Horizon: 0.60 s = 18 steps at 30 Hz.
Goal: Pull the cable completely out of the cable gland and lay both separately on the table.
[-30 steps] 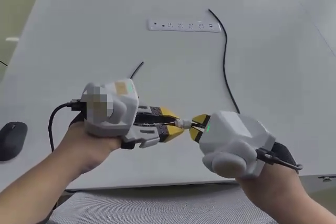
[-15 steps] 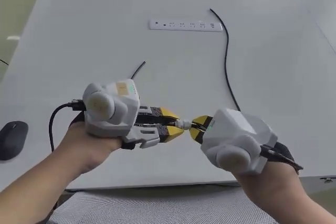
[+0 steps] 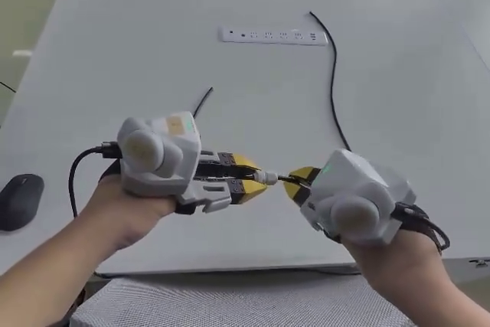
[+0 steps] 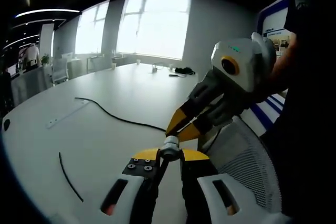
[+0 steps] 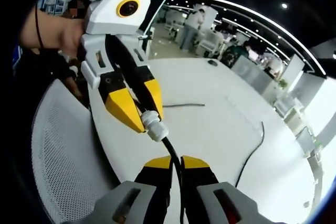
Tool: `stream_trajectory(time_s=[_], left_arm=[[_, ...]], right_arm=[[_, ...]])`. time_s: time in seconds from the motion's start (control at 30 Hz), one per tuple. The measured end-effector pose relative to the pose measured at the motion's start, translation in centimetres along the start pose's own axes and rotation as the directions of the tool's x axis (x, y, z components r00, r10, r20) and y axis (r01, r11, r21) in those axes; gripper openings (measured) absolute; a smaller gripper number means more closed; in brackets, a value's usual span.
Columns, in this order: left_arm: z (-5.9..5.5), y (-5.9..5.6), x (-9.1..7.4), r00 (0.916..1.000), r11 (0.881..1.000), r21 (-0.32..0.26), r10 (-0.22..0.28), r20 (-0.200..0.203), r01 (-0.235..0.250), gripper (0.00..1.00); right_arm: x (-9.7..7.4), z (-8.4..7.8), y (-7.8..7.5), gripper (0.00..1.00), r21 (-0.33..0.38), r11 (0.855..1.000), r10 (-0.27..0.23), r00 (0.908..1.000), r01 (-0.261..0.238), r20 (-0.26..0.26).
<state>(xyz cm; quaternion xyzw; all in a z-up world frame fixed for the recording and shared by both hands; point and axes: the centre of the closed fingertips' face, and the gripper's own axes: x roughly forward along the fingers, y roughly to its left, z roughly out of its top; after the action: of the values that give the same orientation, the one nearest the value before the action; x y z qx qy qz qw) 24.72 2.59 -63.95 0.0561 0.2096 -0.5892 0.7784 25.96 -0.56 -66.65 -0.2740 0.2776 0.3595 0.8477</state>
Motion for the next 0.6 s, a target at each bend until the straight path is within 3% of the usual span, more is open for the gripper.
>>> stream_trajectory(time_s=[0.17,0.33,0.53,0.6], left_arm=[[-0.1,-0.1,0.1,1.0000,1.000,0.005,0.003,-0.003,-0.003,0.15],[0.1,-0.1,-0.1,1.0000,1.000,0.002,0.006,0.001,-0.006,0.15],[0.2,-0.1,-0.1,0.9999,1.000,0.003,0.010,0.007,-0.010,0.15],[0.2,-0.1,-0.1,0.9999,1.000,0.003,0.012,0.008,-0.012,0.15]], right_arm=[[0.1,-0.6,-0.2,0.00,0.040,0.999,-0.007,0.9999,0.008,-0.007],[0.3,-2.2,-1.1,0.00,0.122,0.992,-0.025,0.9993,0.028,-0.026],[0.7,-4.4,-1.9,0.00,0.219,0.974,-0.036,0.9979,0.047,-0.053],[0.9,-5.2,-2.0,0.00,0.299,0.953,-0.037,0.9975,0.053,-0.061]])
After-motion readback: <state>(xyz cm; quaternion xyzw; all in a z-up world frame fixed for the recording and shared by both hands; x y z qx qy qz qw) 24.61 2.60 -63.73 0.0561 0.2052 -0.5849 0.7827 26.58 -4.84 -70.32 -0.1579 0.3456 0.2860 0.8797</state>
